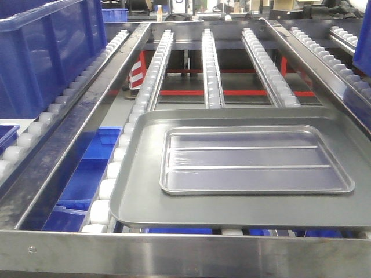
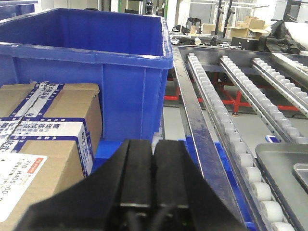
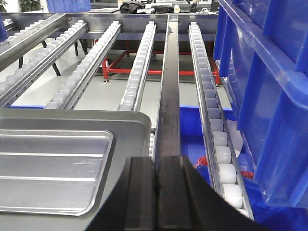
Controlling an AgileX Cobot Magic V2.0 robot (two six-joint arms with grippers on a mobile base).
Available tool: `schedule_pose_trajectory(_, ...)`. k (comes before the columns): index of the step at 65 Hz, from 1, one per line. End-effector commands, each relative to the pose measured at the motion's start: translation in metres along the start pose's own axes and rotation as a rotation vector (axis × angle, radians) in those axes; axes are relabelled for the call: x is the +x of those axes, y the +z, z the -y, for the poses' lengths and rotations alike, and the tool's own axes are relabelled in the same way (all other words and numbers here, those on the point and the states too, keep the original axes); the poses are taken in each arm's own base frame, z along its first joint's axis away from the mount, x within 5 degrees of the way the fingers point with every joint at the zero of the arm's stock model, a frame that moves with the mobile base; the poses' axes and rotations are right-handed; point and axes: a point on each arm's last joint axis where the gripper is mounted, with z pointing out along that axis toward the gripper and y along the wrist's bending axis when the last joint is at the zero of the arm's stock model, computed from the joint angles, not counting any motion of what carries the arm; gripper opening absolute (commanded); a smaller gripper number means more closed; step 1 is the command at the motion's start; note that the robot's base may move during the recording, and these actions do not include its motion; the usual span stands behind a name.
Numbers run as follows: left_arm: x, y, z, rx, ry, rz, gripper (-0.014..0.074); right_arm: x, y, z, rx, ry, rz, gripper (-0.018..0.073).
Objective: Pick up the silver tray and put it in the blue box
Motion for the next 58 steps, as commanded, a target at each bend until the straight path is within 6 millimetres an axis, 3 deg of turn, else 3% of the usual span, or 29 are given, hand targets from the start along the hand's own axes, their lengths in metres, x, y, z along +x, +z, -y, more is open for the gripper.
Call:
schedule_pose_trajectory(1, -0.01, -0.002, 0.001, 0.009, -0.006, 0.111, -0.0098, -0.008, -0.002, 0.0, 0.001, -0.009, 0.105, 0.0053)
schedule_pose_trajectory(49, -0.013, -0.002, 0.001, 0.01, -0.006, 0.137, -0.0098, -0.012, -0.002, 0.0, 0.002, -0.01, 0.145, 0.0052)
schedule_pose_trajectory(58, -0.043, -0.005, 0.003, 0.016, -0.002, 0.202, -0.0097, -0.04, -0.009, -0.001, -0.006, 0.018, 0.3, 0.0052)
